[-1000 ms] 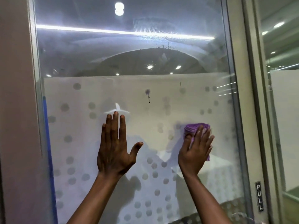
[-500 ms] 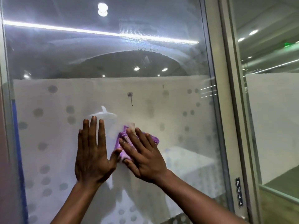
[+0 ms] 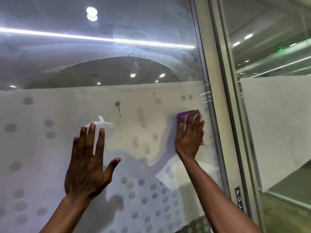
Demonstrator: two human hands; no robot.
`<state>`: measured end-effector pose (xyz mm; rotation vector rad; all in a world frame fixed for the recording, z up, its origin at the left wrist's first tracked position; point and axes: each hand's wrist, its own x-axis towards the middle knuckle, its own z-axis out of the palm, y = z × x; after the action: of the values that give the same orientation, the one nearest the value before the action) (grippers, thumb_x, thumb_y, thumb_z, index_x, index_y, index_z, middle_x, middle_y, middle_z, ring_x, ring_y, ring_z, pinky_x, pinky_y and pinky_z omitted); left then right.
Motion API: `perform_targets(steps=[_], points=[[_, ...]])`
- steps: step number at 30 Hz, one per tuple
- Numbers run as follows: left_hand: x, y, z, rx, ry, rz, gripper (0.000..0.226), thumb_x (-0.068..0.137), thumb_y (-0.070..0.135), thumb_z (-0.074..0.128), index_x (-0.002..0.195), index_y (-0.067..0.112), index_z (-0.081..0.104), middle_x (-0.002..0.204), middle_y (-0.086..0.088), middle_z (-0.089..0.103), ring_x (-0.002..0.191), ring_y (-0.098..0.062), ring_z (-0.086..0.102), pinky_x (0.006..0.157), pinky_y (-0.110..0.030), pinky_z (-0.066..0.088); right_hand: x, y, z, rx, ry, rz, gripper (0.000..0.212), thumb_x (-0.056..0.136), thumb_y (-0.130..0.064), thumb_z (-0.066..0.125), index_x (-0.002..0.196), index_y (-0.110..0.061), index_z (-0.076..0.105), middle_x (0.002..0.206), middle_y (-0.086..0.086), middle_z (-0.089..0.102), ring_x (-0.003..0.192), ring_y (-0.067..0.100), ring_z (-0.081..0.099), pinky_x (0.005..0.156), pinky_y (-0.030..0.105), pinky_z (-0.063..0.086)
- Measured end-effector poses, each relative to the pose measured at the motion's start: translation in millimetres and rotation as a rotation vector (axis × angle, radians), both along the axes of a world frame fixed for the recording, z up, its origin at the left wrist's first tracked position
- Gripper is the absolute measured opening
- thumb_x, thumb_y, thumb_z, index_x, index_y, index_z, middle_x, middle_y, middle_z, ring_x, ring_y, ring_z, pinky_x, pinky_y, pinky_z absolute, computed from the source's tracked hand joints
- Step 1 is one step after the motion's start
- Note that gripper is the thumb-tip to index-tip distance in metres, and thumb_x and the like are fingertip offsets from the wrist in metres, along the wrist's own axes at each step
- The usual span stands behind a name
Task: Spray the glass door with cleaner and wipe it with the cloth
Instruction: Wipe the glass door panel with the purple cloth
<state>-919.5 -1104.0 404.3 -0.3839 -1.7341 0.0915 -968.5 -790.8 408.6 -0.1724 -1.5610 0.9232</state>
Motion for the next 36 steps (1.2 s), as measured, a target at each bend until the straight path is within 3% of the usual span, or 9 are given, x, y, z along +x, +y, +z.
perform_targets(steps=[3, 5, 7, 13, 17, 23, 29, 33, 36], points=[[-3, 1, -2, 0.025, 0.006, -0.019, 0.095, 0.097, 0.074, 0.022, 0.167, 0.010, 0.011, 0.177, -0.013, 0.001, 0.164, -0.034, 0.000, 0.134, -0.041, -0.005, 3, -10, -51, 0.410, 0.019, 0.018, 0.064, 0.108, -0.052, 0.029, 0.166, -0.031, 0.013, 0.176, -0.001, 0.007, 0.163, 0.023, 0.001, 0.131, 0.040, 0.005], [-2, 1, -1, 0.028, 0.006, -0.026, 0.095, 0.097, 0.074, 0.022, 0.167, 0.010, 0.011, 0.177, -0.013, 0.001, 0.164, -0.034, -0.001, 0.134, -0.040, -0.006, 2, -5, -109, 0.721, 0.014, 0.002, 0.062, 0.108, -0.054, 0.030, 0.165, -0.031, 0.020, 0.175, 0.000, 0.013, 0.163, 0.029, 0.008, 0.130, 0.045, 0.012], [-1, 0, -1, 0.020, -0.005, -0.025, 0.096, 0.096, 0.074, 0.022, 0.167, 0.010, 0.011, 0.177, -0.014, 0.001, 0.164, -0.034, -0.001, 0.134, -0.040, -0.007, -2, 14, -156, 0.848, 0.003, -0.026, 0.061, 0.107, -0.055, 0.036, 0.163, -0.031, 0.029, 0.174, 0.001, 0.021, 0.161, 0.033, 0.015, 0.125, 0.052, 0.023], [1, 3, 2, 0.032, -0.030, 0.000, 0.096, 0.097, 0.074, 0.021, 0.167, 0.010, 0.011, 0.177, -0.013, 0.001, 0.164, -0.034, 0.001, 0.134, -0.042, -0.004, -6, 72, -126, 0.460, -0.105, -0.012, 0.065, 0.107, -0.060, 0.019, 0.165, -0.035, 0.008, 0.176, 0.000, 0.007, 0.163, 0.026, 0.006, 0.129, 0.043, 0.014], [0, 4, 1, 0.050, -0.037, 0.011, 0.096, 0.096, 0.076, 0.021, 0.167, 0.011, 0.010, 0.177, -0.012, 0.002, 0.165, -0.033, 0.001, 0.134, -0.042, -0.003, -16, 104, -37, 0.261, -0.094, -0.036, 0.071, 0.104, -0.060, 0.019, 0.165, -0.023, 0.020, 0.174, 0.004, 0.014, 0.162, 0.030, 0.011, 0.128, 0.056, 0.017], [2, 6, 2, 0.073, -0.060, 0.021, 0.099, 0.095, 0.077, 0.021, 0.167, 0.011, 0.008, 0.177, -0.013, 0.002, 0.165, -0.032, 0.001, 0.134, -0.040, -0.005, -16, 67, 51, 0.186, -0.008, -0.060, 0.068, 0.106, -0.048, 0.025, 0.165, -0.016, 0.020, 0.174, 0.011, 0.017, 0.161, 0.033, 0.013, 0.129, 0.054, 0.016], [9, 8, 4, 0.090, -0.084, -0.026, 0.097, 0.096, 0.076, 0.023, 0.167, 0.011, 0.008, 0.177, -0.012, 0.003, 0.165, -0.031, 0.000, 0.134, -0.037, -0.005, 6, -47, 31, 0.698, 0.125, -0.009, 0.066, 0.107, -0.053, 0.032, 0.166, -0.029, 0.016, 0.176, -0.002, 0.006, 0.163, 0.024, 0.007, 0.129, 0.040, 0.011], [14, 5, 7, 0.122, -0.067, -0.043, 0.098, 0.095, 0.078, 0.023, 0.167, 0.011, 0.012, 0.177, -0.012, 0.005, 0.165, -0.031, 0.002, 0.134, -0.038, -0.005, 4, -66, -15, 1.014, 0.200, -0.029, 0.071, 0.102, -0.059, 0.047, 0.164, -0.030, 0.027, 0.175, 0.002, 0.018, 0.162, 0.029, 0.015, 0.130, 0.049, 0.015], [18, -7, 21, 0.175, -0.026, -0.011, 0.099, 0.096, 0.077, 0.021, 0.167, 0.010, 0.011, 0.176, -0.013, 0.005, 0.165, -0.031, 0.002, 0.134, -0.039, -0.006, -1, -35, -33, 1.020, 0.173, -0.068, 0.070, 0.103, -0.060, 0.045, 0.163, -0.029, 0.028, 0.174, 0.002, 0.021, 0.162, 0.029, 0.017, 0.127, 0.053, 0.021]])
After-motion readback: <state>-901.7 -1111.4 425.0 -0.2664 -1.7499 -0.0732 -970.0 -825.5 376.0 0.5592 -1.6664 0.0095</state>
